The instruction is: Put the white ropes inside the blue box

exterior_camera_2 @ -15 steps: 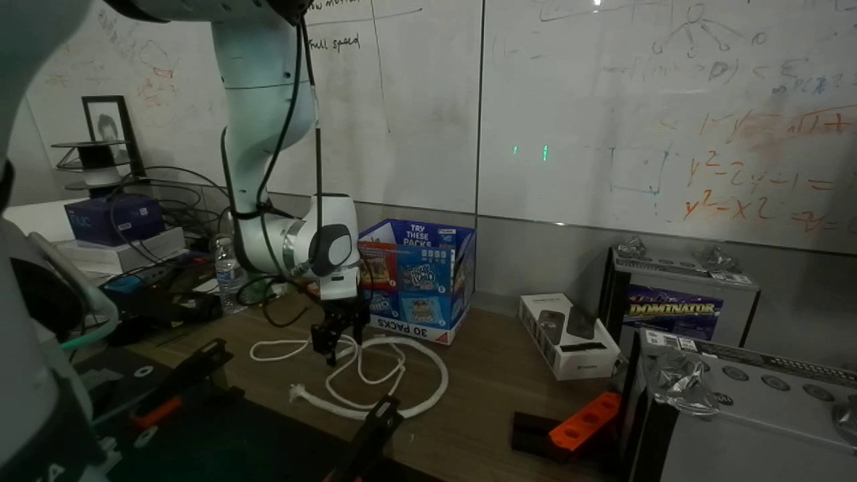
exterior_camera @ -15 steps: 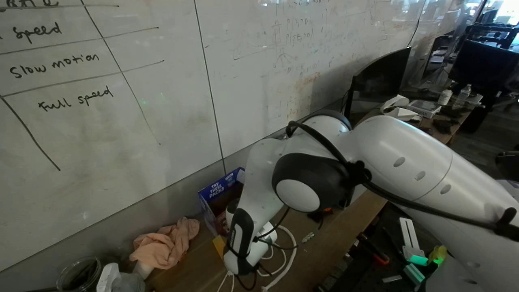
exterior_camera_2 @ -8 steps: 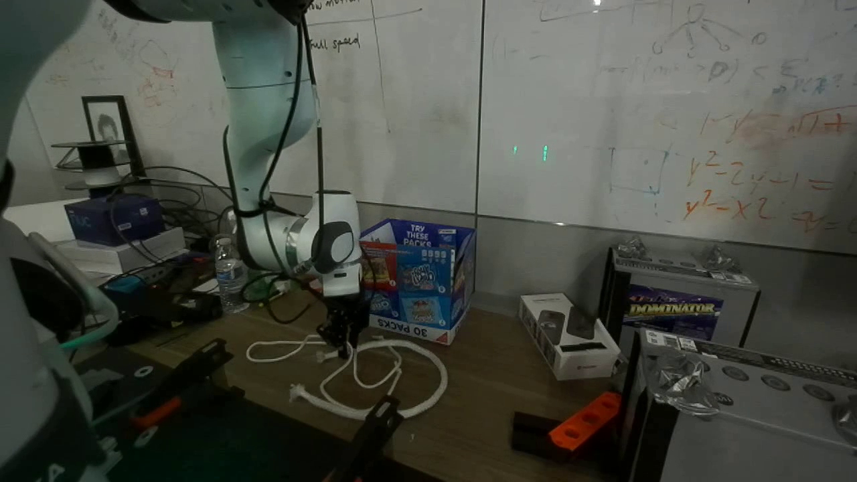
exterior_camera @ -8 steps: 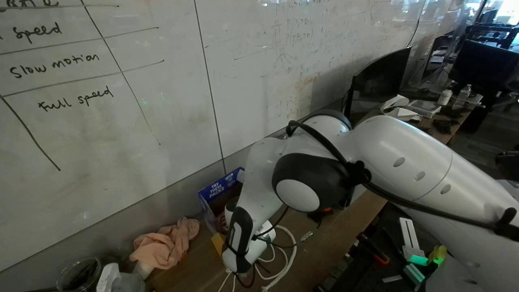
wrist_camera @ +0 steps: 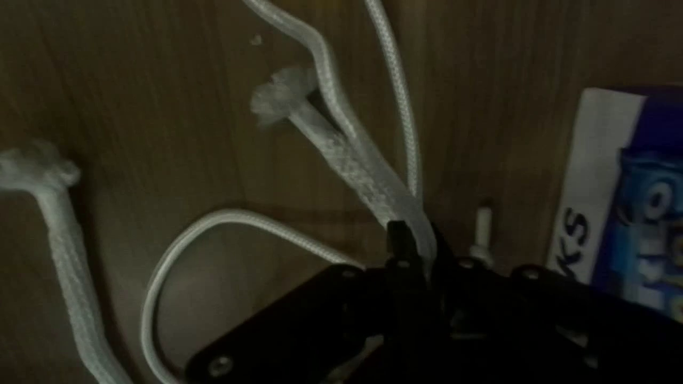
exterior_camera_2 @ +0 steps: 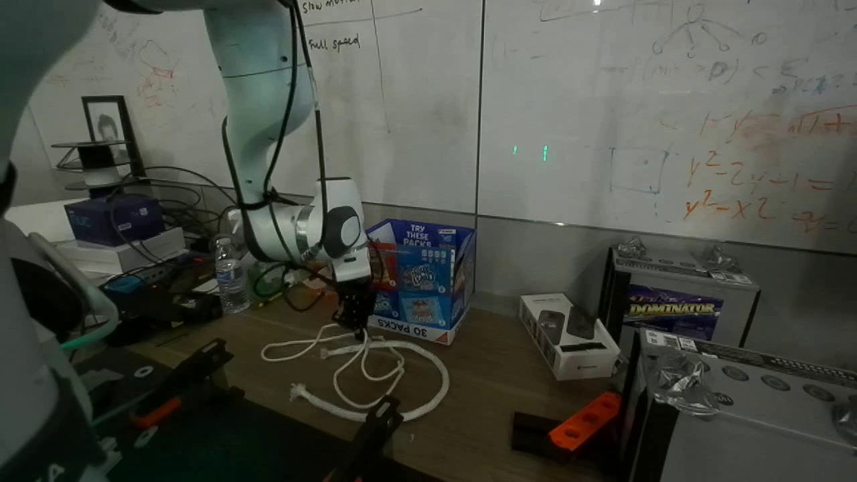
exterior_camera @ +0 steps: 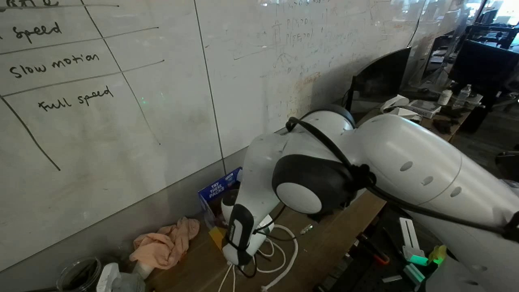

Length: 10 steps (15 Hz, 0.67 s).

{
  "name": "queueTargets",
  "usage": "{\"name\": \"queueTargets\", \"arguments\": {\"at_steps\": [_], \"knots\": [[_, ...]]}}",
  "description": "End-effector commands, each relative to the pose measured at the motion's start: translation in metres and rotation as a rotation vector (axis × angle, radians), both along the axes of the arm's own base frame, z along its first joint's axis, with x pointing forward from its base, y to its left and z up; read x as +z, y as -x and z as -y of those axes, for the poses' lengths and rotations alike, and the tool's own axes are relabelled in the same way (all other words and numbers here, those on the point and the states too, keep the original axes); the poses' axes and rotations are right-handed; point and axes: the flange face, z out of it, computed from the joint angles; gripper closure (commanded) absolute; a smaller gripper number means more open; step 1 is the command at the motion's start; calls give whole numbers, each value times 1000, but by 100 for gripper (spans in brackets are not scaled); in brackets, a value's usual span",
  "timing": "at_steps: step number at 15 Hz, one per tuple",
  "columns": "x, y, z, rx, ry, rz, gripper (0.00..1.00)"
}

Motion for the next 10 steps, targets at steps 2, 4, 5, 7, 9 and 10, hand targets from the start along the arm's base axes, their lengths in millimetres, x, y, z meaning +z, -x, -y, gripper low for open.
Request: {"name": "queueTargets", "arguments": {"at_steps": [2, 4, 5, 7, 9, 10], "knots": [[100, -34, -12, 166, 94, 64, 92], [145, -52, -19, 224, 124, 99, 92], [169, -59, -20, 240, 148, 120, 91], [220, -73, -20, 264, 190, 164, 90], [271, -85, -18, 280, 229, 206, 91], [297, -90, -17, 287, 252, 228, 91]]}}
